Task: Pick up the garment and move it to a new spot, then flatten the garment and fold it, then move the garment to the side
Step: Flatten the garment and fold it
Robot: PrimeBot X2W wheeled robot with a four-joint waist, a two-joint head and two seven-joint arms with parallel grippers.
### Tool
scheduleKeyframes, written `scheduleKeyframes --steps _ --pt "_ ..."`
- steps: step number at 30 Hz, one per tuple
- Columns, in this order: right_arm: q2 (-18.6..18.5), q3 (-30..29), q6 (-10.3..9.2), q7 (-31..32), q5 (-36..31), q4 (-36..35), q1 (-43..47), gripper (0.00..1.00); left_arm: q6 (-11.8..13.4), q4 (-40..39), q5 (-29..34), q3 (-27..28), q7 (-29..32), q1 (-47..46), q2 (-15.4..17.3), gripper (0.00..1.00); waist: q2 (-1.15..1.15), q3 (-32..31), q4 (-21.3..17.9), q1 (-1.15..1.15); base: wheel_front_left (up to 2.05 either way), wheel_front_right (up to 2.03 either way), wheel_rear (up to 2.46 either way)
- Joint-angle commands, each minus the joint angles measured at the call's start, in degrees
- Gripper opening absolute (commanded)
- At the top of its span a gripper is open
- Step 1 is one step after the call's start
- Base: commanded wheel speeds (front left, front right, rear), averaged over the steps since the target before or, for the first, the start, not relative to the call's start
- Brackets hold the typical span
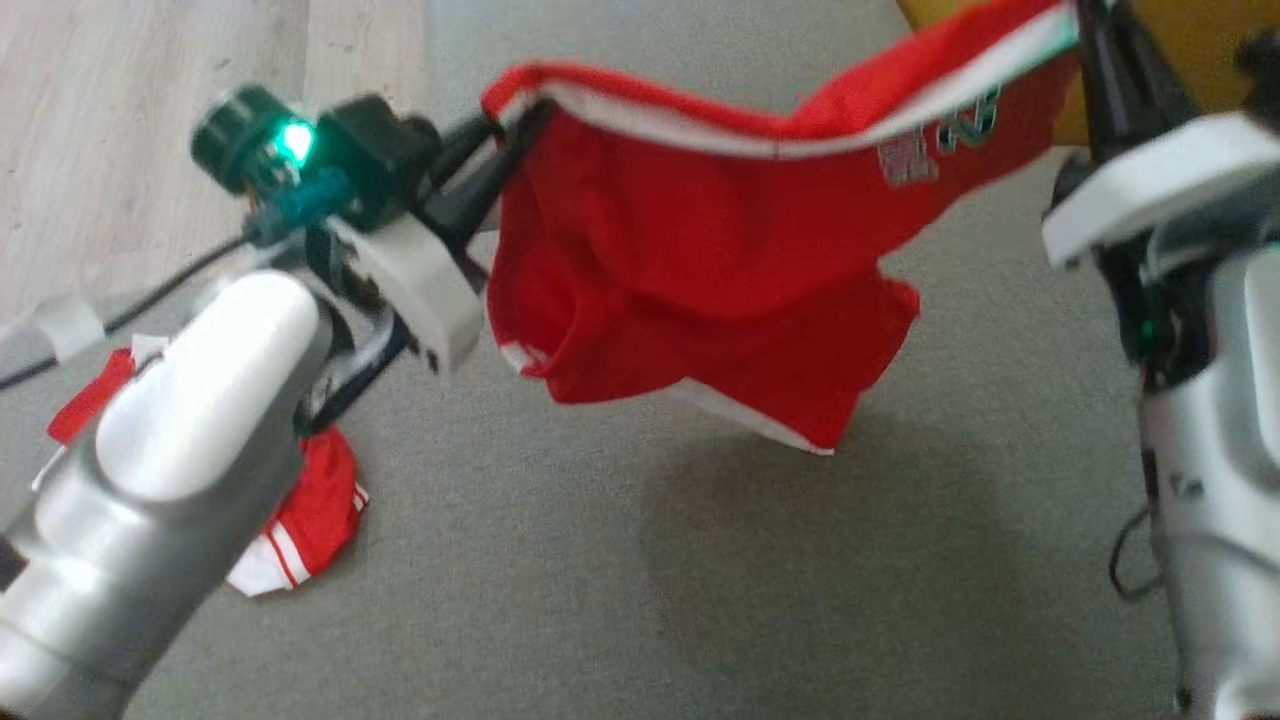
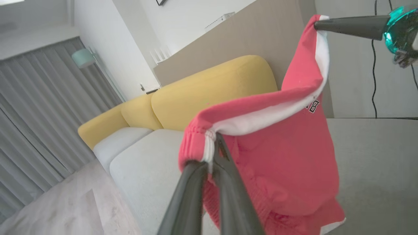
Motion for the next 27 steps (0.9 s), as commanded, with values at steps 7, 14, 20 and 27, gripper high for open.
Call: scheduleKeyframes --steps 7,14,20,27 --pt "0.3 -2.68 -0.04 3.63 -0.89 -7.73 5.61 0.0 0.47 -7.32 -3.55 2.08 3.59 2.77 6.06 0.0 0.0 2.9 -0.09 0.0 0.0 0.0 0.0" --pt "2.49 -3.84 -0.04 4.71 -1.91 -3.97 -6.3 0.0 0.3 -2.75 -3.14 3.93 3.42 -7.11 5.66 0.0 0.0 12.32 -1.51 0.0 0.0 0.0 0.0" --pt "4.54 -8.36 -0.04 -4.0 -4.03 10.24 -26.85 0.0 0.13 9.56 0.31 3.93 -2.99 -24.01 3.05 0.0 0.0 21.09 -2.89 0.0 0.0 0.0 0.0" --pt "5.62 -12.88 -0.04 -15.0 -9.37 24.43 -40.67 0.0 0.11 21.5 1.69 3.94 -13.26 -35.38 -1.05 0.0 0.0 25.03 -3.4 0.0 0.0 0.0 0.0"
